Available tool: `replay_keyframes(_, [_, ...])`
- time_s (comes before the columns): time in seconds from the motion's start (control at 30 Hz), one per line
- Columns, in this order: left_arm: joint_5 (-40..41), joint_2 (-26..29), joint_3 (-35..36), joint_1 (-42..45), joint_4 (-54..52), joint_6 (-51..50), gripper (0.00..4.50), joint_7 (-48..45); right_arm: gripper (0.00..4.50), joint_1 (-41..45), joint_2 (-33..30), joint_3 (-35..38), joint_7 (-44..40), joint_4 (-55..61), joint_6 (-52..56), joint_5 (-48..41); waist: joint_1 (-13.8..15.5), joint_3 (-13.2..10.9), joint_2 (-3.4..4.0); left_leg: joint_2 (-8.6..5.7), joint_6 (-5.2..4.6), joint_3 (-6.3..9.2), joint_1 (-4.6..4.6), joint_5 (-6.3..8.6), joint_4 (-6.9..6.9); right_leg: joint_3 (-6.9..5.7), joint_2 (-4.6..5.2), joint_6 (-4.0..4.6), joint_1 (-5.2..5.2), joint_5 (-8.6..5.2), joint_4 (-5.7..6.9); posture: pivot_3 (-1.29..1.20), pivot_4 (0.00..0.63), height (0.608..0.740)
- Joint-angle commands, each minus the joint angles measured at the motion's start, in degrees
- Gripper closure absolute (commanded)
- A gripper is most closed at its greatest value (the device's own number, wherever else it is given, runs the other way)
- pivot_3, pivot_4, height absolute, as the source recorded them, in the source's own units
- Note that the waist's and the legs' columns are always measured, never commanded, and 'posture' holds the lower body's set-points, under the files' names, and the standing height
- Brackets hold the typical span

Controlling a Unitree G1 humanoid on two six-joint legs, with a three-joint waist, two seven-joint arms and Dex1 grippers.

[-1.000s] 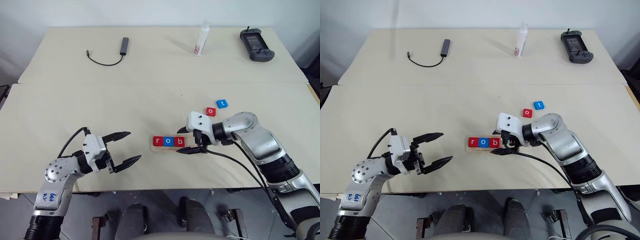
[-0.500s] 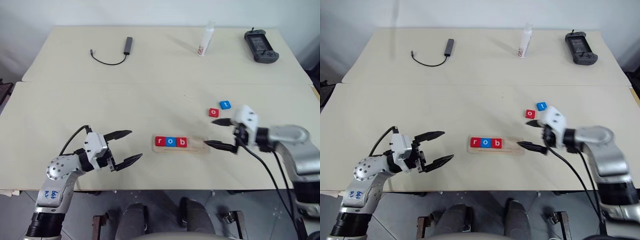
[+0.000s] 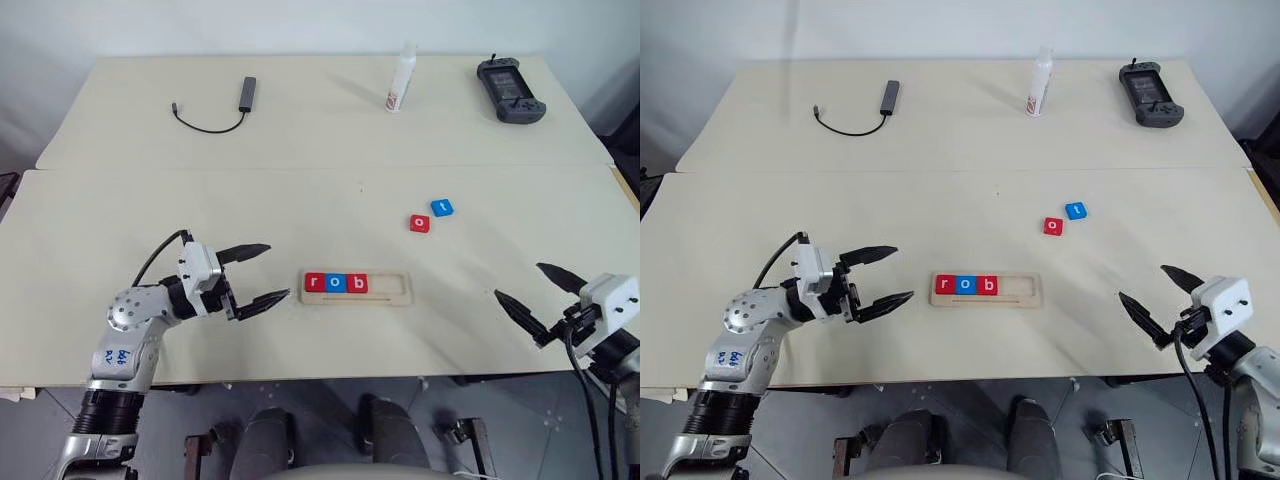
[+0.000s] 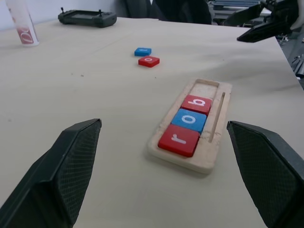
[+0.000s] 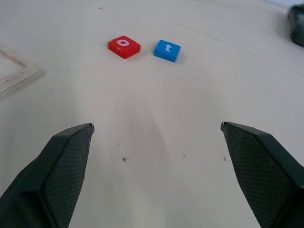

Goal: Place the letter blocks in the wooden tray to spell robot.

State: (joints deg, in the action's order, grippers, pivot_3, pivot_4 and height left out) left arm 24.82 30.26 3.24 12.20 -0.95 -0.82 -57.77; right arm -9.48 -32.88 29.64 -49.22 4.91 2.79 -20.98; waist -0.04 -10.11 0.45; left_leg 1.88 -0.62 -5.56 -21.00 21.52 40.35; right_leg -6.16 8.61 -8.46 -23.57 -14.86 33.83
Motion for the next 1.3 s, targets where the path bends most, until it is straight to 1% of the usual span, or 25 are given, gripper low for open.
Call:
replay_keyframes(0.03, [0.6, 0.1, 0.1, 0.3, -0.5, -0.2, 0.0, -0.7, 0.02, 2.9, -2.3, -1.5, 2.3, 1.6, 4.7, -0.9, -0.1, 0.0, 0.0, 0.0, 0.0, 0.0, 0.01, 0.0, 0.0, 0.0, 0.0, 0.0, 0.0, 0.0, 0.0, 0.0, 0.15, 0.74])
replay_keyframes(0.13, [1.3, 0.1, 0.8, 0.1, -1.7, -2.8, 0.0, 0.6, 0.02, 10.9, -5.3, -5.0, 5.5, 3.0, 17.8, -3.6, -0.6, 0.0, 0.01, 0.03, 0.0, -0.04, 0.05, 0.0, 0.0, 0.05, -0.01, 0.0, -0.01, 0.0, 0.04, 0.0, 0.15, 0.74])
replay_keyframes(0.2, [-0.7, -0.1, 1.2, 0.0, -1.7, -1.5, 0.0, 2.5, 0.02, 17.1, -7.7, -9.0, 6.2, 2.6, 22.5, -2.0, -0.6, 0.0, 0.04, 0.04, 0.01, -0.03, 0.06, -0.03, 0.01, 0.07, 0.0, 0.0, -0.02, 0.0, 0.07, 0.0, 0.15, 0.74])
replay_keyframes(0.27, [-1.3, -0.1, 1.4, -0.1, -1.7, -1.0, 0.0, 3.3, 0.02, 21.9, -9.3, -12.6, 6.8, 2.0, 24.8, -0.1, -0.4, 0.0, 0.04, 0.04, 0.02, -0.01, 0.04, -0.03, 0.01, 0.06, 0.0, 0.01, -0.05, 0.0, 0.09, 0.0, 0.15, 0.74])
replay_keyframes(0.33, [-1.0, -0.2, 1.4, -0.3, -1.9, -1.2, 0.0, 3.5, 0.02, 27.0, -9.4, -15.6, 9.7, 0.5, 29.7, 1.2, -0.1, 0.0, 0.04, 0.05, 0.02, 0.02, 0.0, -0.03, -0.01, 0.02, -0.01, 0.03, -0.07, -0.01, 0.07, 0.0, 0.15, 0.74])
replay_keyframes(0.4, [0.3, 0.0, 1.6, -1.8, -3.5, -1.6, 0.0, 2.9, 0.02, 34.3, -7.6, -18.6, 13.2, -2.7, 34.8, 2.2, -0.1, 0.0, 0.04, 0.02, 0.01, 0.03, -0.1, -0.03, 0.0, -0.01, 0.01, 0.02, -0.11, -0.01, 0.05, 0.0, 0.15, 0.74])
replay_keyframes(0.47, [0.5, 0.1, 1.6, -2.9, -4.7, -1.6, 0.0, 2.8, 0.02, 37.5, -7.4, -20.9, 14.4, -4.6, 37.7, 3.4, 0.1, 0.0, 0.04, 0.0, 0.0, 0.01, -0.13, -0.02, 0.01, 0.0, 0.03, 0.02, -0.12, -0.01, 0.03, 0.0, 0.15, 0.74])
replay_keyframes(0.57, [0.2, 0.0, 1.9, -4.0, -6.0, -1.7, 0.0, 3.7, 0.02, 40.5, -7.1, -22.8, 15.2, -7.8, 37.6, 4.9, 0.6, 0.0, 0.04, 0.0, 0.0, 0.13, -0.21, -0.02, -0.06, -0.15, 0.02, 0.03, -0.13, -0.01, -0.02, 0.0, 0.15, 0.74])
replay_keyframes(0.67, [-0.1, 0.0, 2.4, -4.7, -6.9, -1.6, 0.0, 4.7, 0.02, 42.6, -7.1, -24.3, 15.0, -10.1, 37.6, 5.8, 0.6, 0.0, 0.04, -0.03, -0.01, 0.07, -0.23, -0.02, -0.08, -0.14, 0.03, 0.02, -0.13, -0.01, -0.08, 0.0, 0.15, 0.74])
replay_keyframes(0.9, [0.2, 0.2, 2.6, -5.7, -8.1, -1.6, 0.0, 5.3, 0.02, 43.7, -6.4, -24.6, 14.3, -9.3, 40.3, 4.5, -0.2, 0.0, 0.04, -0.01, 0.0, 0.06, -0.2, -0.02, -0.1, -0.14, 0.02, 0.02, -0.13, -0.01, -0.07, 0.0, 0.15, 0.74])
replay_keyframes(0.97, [0.8, 0.1, 2.5, -5.9, -8.3, -1.7, 0.0, 4.9, 0.02, 44.1, -5.3, -23.1, 15.7, -7.9, 44.0, 2.9, -0.2, 0.0, 0.04, -0.01, 0.0, 0.05, -0.19, -0.02, -0.12, -0.14, 0.02, 0.02, -0.13, -0.01, -0.06, 0.0, 0.15, 0.74])
replay_keyframes(1.07, [1.9, 0.0, 2.4, -6.5, -8.8, -2.1, 0.0, 4.3, 0.02, 43.0, -3.1, -22.1, 18.1, -2.6, 50.5, 0.9, -0.2, 0.0, 0.04, 0.01, 0.01, 0.05, -0.19, -0.02, -0.12, -0.14, 0.02, 0.02, -0.14, -0.01, -0.06, 0.0, 0.15, 0.74])
replay_keyframes(1.2, [2.0, 0.1, 2.3, -7.1, -9.4, -2.3, 0.0, 4.2, 0.02, 42.0, 0.1, -22.9, 21.5, 0.8, 53.8, 0.9, -0.1, 0.0, 0.04, 0.01, 0.01, 0.06, -0.19, -0.02, -0.12, -0.14, 0.02, 0.02, -0.14, -0.01, -0.05, 0.0, 0.15, 0.74])
replay_keyframes(1.3, [2.0, -0.1, 2.1, -7.4, -9.8, -2.4, 0.0, 4.2, 0.02, 42.2, 5.0, -23.4, 28.6, -0.5, 54.3, 3.9, -0.2, 0.0, 0.04, 0.0, 0.01, 0.06, -0.18, -0.02, -0.12, -0.13, 0.02, 0.02, -0.13, -0.01, -0.04, 0.0, 0.15, 0.74])
